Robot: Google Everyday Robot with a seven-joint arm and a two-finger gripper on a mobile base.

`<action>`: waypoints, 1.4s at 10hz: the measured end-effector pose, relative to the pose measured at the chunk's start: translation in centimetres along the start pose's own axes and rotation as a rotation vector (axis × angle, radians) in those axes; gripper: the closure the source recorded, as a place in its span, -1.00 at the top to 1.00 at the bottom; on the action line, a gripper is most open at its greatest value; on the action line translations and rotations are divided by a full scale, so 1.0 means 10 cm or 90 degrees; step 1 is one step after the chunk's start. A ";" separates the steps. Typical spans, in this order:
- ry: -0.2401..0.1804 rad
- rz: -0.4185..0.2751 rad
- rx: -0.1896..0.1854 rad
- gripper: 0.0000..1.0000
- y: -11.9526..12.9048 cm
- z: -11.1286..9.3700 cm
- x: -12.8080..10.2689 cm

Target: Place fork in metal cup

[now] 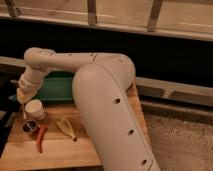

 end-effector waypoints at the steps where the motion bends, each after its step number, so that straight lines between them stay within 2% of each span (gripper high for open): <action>1: 0.005 0.003 -0.001 -1.00 0.01 0.04 0.03; 5: 0.039 0.030 -0.002 -1.00 -0.15 0.34 0.29; 8: 0.013 0.049 -0.008 -1.00 -0.26 0.46 0.45; 11: -0.014 0.050 -0.002 -0.95 -0.33 0.59 0.49; 14: -0.027 0.055 -0.004 -0.36 -0.41 0.69 0.48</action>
